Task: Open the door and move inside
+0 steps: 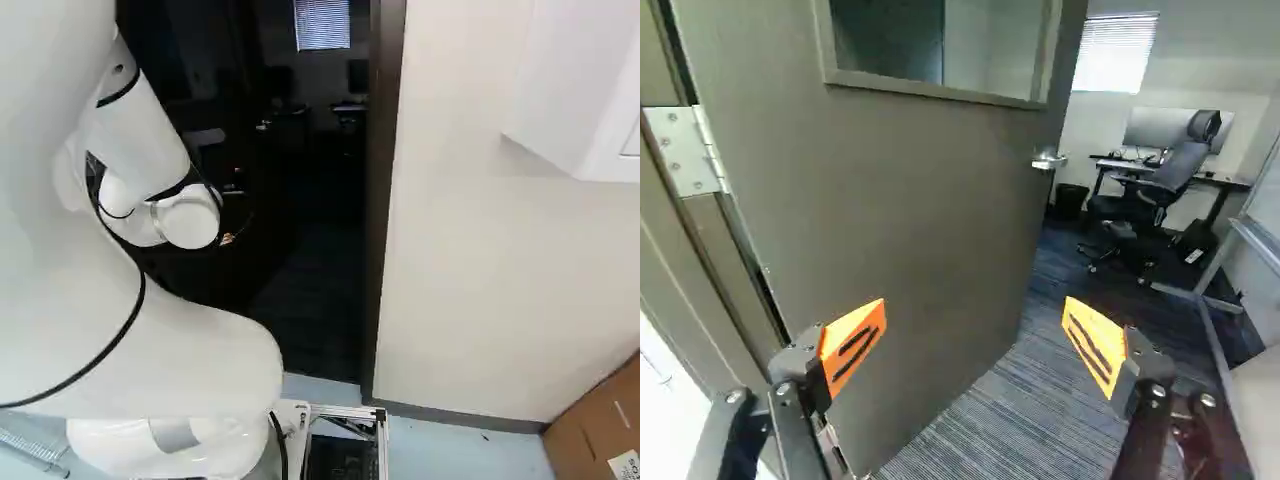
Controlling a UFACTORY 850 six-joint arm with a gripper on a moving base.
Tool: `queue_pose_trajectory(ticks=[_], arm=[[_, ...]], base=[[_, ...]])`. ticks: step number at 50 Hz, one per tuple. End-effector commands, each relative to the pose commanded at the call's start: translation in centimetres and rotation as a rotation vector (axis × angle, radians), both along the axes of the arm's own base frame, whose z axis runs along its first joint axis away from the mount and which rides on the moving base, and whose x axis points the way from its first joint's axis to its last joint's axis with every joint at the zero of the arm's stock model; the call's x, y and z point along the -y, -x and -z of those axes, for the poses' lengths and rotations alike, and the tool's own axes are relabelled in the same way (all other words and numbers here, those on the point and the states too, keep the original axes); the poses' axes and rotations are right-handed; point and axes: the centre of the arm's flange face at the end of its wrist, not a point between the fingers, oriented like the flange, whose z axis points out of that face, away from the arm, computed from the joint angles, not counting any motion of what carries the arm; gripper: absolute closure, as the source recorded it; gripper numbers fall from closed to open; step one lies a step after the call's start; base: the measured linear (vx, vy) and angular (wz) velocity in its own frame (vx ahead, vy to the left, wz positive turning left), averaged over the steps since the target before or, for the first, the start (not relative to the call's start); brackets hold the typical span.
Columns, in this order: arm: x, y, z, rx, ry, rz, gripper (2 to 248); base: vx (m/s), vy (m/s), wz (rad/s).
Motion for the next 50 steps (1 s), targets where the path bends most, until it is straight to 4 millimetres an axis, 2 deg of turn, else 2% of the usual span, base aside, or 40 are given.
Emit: queue_pose_trajectory(ticks=[50], arm=[[0.0,0.0,0.0,0.0,0.0,0.0,3]], base=[[0.128,0.097,-0.02]])
